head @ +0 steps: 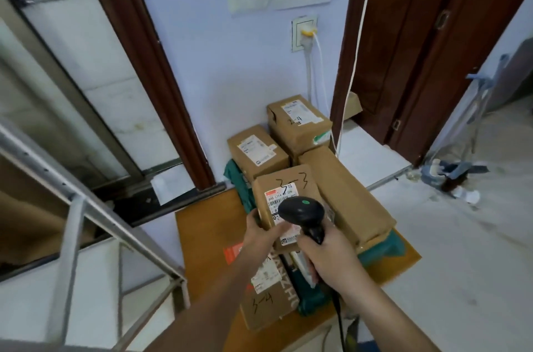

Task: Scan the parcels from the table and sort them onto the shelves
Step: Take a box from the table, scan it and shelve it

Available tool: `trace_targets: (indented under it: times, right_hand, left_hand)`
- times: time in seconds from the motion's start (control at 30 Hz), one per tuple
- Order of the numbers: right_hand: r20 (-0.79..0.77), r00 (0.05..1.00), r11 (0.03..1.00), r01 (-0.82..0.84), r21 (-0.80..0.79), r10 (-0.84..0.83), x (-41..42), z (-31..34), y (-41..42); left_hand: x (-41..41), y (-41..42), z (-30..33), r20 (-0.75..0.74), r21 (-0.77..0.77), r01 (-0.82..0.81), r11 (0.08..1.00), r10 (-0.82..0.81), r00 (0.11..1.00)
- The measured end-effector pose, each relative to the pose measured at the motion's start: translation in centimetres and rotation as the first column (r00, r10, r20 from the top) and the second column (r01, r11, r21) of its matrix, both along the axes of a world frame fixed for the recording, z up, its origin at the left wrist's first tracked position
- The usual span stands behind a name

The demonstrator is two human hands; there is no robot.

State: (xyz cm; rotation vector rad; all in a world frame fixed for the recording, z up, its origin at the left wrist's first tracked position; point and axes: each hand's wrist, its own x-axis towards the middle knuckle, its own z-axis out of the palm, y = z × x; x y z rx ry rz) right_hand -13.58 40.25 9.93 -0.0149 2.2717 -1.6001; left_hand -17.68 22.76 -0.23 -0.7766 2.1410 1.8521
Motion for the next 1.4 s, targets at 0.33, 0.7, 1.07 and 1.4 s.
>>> trace_targets:
  times: [0.33, 0.7, 1.07, 1.4]
  right_hand:
    - [-0.088, 0.996, 1.0, -0.008, -0.009, 0.007, 0.5, -0.5, -0.5]
    - [-0.115, 0.989, 0.996, -0.089, 0.011, 0.09, 4.2, 0.3, 0.9]
    - [0.008, 1.0, 1.0, 0.008, 0.028, -0.008, 11.7, 2.4, -0.2]
    - [0.017, 0.999, 0.999, 0.039, -0.018, -0.038, 19.0, 2.3, 0.9]
  left_hand:
    - [2.0, 0.1, 2.0, -0.058, -0.029, -0.004, 1.0, 0.002, 0.998]
    - [5.0, 0.9, 1.8, -0.097, -0.027, -0.043, 0.999, 0.04, 0.994]
    - [11.1, -0.4, 0.8, -0.167, 0.034, 0.005, 0.999, 0.001, 0.986]
    - [17.6, 0.4, -0.2, -0.147, 0.117, -0.023, 0.993, 0.041, 0.988]
